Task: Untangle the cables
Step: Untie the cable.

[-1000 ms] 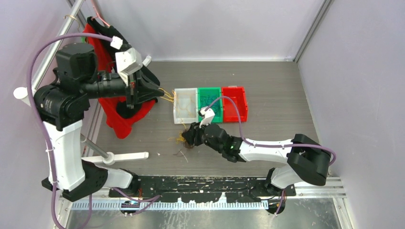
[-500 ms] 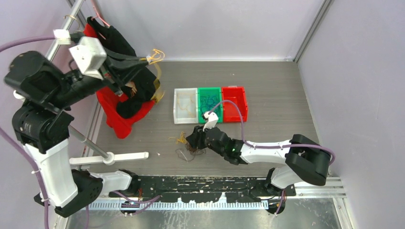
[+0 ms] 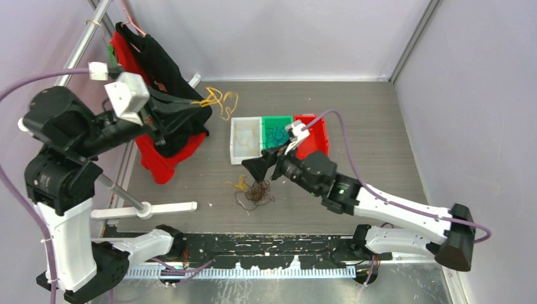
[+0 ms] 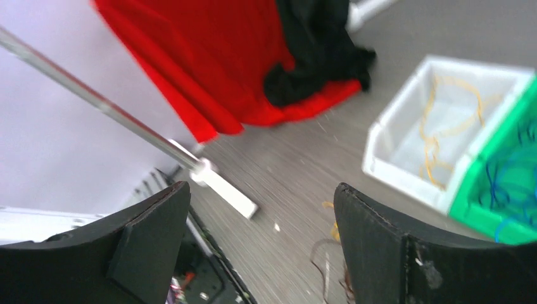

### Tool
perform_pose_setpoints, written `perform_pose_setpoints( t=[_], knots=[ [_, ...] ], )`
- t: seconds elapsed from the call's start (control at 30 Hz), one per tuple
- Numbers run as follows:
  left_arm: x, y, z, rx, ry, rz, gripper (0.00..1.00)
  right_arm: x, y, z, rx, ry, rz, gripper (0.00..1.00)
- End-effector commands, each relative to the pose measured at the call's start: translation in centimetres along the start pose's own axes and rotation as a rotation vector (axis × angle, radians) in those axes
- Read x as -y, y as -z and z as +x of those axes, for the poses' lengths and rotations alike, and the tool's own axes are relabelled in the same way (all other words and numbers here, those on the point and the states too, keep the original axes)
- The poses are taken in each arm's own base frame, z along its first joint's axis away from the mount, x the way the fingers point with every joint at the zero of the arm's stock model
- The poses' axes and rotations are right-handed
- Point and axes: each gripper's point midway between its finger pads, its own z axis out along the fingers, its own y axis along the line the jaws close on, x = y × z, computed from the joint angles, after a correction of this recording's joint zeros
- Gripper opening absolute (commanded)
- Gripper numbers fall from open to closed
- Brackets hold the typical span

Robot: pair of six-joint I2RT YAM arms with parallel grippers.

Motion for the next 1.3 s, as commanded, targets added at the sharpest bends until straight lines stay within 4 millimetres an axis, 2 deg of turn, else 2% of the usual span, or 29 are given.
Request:
perform_pose_setpoints(
  t=[0.0, 0.13, 0.27, 0.43, 0.5, 0.67, 0.8, 0.9, 0.97, 1.07, 1.1, 1.17, 1.27],
  knots=[
    [2.7, 0.0, 3.6, -0.084, 0.100, 0.122, 0.00, -3.9, 2.9, -6.4, 0.078, 0.095, -0.138, 0.89],
    [4.4, 0.5, 6.2, -0.142, 0.167, 0.184, 0.00, -6.6, 4.6, -9.7, 0.127, 0.139, -0.233, 0.89],
    [5.2, 0.5, 8.1, -0.178, 0.219, 0.213, 0.00, -9.1, 4.5, -11.1, 0.128, 0.176, -0.325, 0.89],
    [5.5, 0.4, 9.4, -0.193, 0.252, 0.216, 0.00, -12.6, 3.3, -10.2, 0.070, 0.125, -0.489, 0.85],
    [5.7, 0.3, 9.6, -0.192, 0.265, 0.222, 0.00, -13.0, 2.4, -9.9, 0.055, 0.096, -0.504, 0.82],
    [6.1, 0.5, 9.5, -0.188, 0.284, 0.233, 0.00, -12.7, 0.3, -8.9, 0.048, 0.063, -0.478, 0.72],
    [6.2, 0.5, 9.4, -0.183, 0.284, 0.234, 0.00, -11.3, -1.5, -8.6, 0.044, 0.081, -0.393, 0.50],
    [6.2, 0.5, 9.2, -0.178, 0.285, 0.236, 0.00, -10.3, -2.1, -8.9, 0.071, 0.101, -0.333, 0.37],
    [6.2, 0.5, 9.3, -0.178, 0.283, 0.235, 0.00, -10.0, -2.2, -9.0, 0.081, 0.110, -0.320, 0.27],
    [6.1, 0.5, 10.0, -0.190, 0.279, 0.225, 0.01, -9.6, -2.0, -9.3, 0.096, 0.108, -0.298, 0.05],
    [6.1, 0.6, 10.4, -0.198, 0.278, 0.219, 0.02, -9.2, -1.9, -9.4, 0.099, 0.105, -0.283, 0.02],
    [5.9, 0.6, 11.9, -0.231, 0.281, 0.199, 0.13, -8.5, -1.4, -9.8, 0.110, 0.103, -0.254, 0.01],
    [5.8, 0.9, 15.5, -0.327, 0.275, 0.176, 0.49, -5.9, -0.7, -10.4, 0.124, 0.093, -0.162, 0.01]
  ],
)
